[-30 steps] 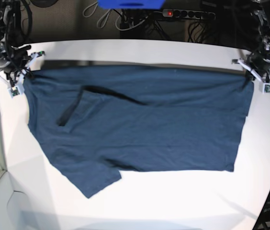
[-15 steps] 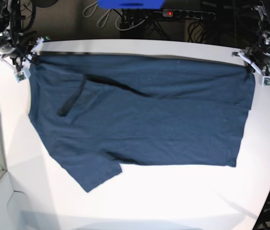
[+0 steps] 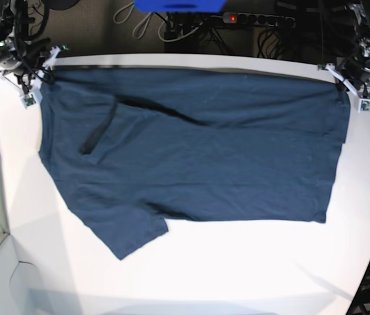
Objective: Layout the t-shirt on the table in an organized manner, then fold the t-shirt properly
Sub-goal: 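Hold the folded edge with both grippers and pull it taut, then move both grippers to the shirt hem corners and grasp them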
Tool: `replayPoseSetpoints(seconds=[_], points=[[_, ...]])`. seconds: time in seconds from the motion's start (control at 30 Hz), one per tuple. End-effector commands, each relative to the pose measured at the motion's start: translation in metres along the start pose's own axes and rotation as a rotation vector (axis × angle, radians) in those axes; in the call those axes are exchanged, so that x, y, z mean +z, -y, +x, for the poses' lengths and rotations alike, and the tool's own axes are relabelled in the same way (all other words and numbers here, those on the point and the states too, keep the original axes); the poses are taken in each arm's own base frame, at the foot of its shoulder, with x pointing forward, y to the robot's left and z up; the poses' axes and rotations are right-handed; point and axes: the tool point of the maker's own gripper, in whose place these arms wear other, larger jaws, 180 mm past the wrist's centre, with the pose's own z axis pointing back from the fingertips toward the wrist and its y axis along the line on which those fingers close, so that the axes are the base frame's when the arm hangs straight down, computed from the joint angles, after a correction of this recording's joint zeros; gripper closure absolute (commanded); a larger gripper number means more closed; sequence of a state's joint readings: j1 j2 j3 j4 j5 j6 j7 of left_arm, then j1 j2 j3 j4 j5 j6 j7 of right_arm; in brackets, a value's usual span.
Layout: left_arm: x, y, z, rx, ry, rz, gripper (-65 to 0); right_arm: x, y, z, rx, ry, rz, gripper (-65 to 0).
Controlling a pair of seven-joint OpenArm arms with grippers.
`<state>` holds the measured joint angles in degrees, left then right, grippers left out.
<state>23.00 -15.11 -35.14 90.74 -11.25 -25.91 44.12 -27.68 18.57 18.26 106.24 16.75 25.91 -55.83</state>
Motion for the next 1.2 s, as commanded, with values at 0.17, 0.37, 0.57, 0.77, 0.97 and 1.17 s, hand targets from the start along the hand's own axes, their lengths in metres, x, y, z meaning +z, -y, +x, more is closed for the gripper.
replayPoseSetpoints(seconds=[0.17, 0.37, 0.57, 0.77, 0.97, 1.17], points=[[0.003, -0.007, -0.001, -0.012, -0.015, 0.017, -4.4, 0.003, 0.006, 0.001, 0.011, 0.007, -0.015, -16.9], [0.003, -0.007, 0.001, -0.011, -0.011, 0.018, -4.5, 0.004, 0.008, 0.001, 0.007, 0.006, -0.020, -29.5], [0.003, -0.001, -0.002, 0.004, -0.018, 0.011, -28.2, 0.005, 0.010, 0.001, 0.011, 0.007, -0.025, -30.5], [0.004, -0.001, 0.000, 0.000, -0.013, 0.010, -40.9, 0.012, 0.029, 0.003, 0.005, 0.013, -0.071, -30.6], [0.016, 0.000, 0.022, -0.038, 0.050, 0.025, -40.9, 0.021, 0.053, 0.004, -0.010, 0.021, -0.131, -31.0], [0.038, -0.031, 0.044, -0.020, 0.126, 0.118, -40.9, 0.026, 0.066, 0.014, -0.006, 0.044, -0.163, -31.0]])
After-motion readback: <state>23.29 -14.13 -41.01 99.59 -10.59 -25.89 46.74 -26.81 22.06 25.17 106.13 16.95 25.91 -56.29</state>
